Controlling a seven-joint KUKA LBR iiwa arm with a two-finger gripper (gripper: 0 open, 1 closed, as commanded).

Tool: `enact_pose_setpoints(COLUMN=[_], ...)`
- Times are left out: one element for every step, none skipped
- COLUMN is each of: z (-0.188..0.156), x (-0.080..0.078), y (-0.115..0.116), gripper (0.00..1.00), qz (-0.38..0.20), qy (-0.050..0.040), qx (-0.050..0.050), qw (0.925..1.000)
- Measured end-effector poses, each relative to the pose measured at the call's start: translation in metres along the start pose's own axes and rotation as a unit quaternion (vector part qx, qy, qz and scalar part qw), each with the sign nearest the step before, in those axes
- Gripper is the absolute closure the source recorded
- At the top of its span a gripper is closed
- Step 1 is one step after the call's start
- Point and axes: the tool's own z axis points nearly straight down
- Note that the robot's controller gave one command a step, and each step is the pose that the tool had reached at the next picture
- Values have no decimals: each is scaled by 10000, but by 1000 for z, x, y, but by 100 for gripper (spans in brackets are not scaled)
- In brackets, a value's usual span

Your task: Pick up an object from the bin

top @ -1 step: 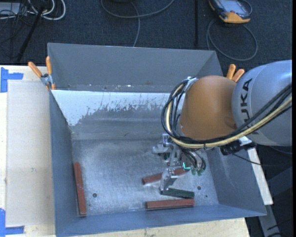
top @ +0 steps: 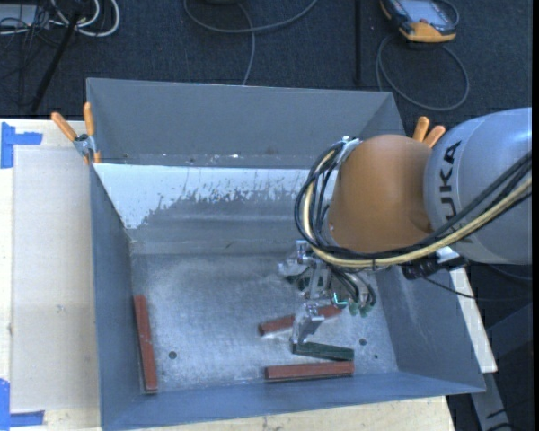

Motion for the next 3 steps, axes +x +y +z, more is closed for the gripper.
enact_pose_setpoints(z=[101, 101, -52], x=[-13, -13, 4], y=[-16, -16, -13], gripper=[100, 100, 100], qz=[-438, -435, -173], qy=[-15, -15, -21], qx=[-3, -3, 0], qw=[9990, 9991, 9998])
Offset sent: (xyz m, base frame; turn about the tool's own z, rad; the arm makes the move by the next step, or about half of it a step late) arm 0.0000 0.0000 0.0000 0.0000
